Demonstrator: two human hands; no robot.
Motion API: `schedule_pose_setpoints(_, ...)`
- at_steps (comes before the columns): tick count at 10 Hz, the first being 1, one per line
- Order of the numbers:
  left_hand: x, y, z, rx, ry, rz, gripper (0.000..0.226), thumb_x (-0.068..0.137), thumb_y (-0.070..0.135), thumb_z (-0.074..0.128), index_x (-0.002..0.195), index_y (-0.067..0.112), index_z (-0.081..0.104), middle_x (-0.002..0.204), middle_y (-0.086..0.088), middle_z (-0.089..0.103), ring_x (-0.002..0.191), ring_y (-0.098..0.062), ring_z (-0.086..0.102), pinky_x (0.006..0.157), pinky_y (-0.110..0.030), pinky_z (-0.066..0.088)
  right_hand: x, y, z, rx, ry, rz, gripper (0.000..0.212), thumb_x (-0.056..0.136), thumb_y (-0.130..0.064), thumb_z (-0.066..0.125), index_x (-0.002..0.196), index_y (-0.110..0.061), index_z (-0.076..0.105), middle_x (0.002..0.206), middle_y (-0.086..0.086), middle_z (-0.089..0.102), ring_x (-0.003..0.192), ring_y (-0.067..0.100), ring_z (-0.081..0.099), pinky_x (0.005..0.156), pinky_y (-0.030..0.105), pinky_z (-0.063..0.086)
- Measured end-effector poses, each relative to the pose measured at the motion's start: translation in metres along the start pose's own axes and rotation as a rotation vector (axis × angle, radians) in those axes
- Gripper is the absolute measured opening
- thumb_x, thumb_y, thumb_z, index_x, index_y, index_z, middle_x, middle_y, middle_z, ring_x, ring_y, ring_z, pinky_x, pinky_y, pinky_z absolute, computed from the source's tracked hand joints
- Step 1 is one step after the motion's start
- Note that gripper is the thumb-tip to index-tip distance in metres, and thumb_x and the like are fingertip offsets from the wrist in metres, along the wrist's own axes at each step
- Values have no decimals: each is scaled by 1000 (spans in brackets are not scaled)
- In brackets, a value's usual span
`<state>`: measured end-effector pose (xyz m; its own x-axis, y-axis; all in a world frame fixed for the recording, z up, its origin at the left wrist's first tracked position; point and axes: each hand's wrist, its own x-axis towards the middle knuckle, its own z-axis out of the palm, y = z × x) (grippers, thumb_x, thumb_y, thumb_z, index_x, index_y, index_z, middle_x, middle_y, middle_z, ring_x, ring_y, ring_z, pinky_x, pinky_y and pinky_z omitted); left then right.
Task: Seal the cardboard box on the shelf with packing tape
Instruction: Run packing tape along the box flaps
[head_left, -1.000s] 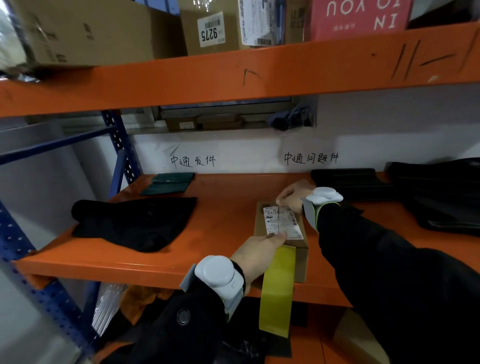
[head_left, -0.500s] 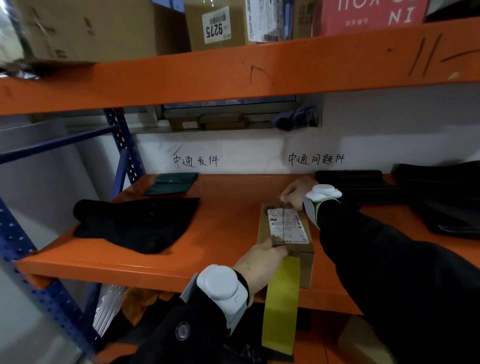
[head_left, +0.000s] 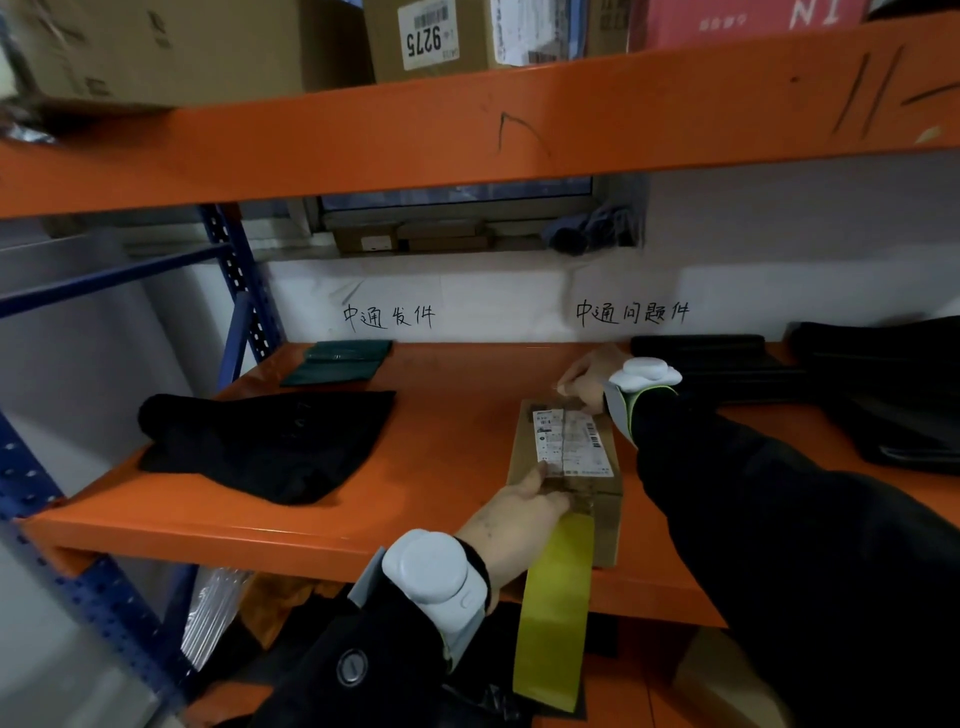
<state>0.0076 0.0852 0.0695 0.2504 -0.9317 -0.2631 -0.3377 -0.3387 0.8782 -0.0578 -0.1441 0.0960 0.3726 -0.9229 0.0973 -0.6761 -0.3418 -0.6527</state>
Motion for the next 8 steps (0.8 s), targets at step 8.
schedule_pose_setpoints(8,9,-7,5,99,5,-35,64,65,58,51,128,49,56,129,11,63,115,-21,61,104,-35,46,13,14,-1,50,-124,-54,21,87,-14,72,104,-2,75,106,9,73,78,13,65,73,11,53)
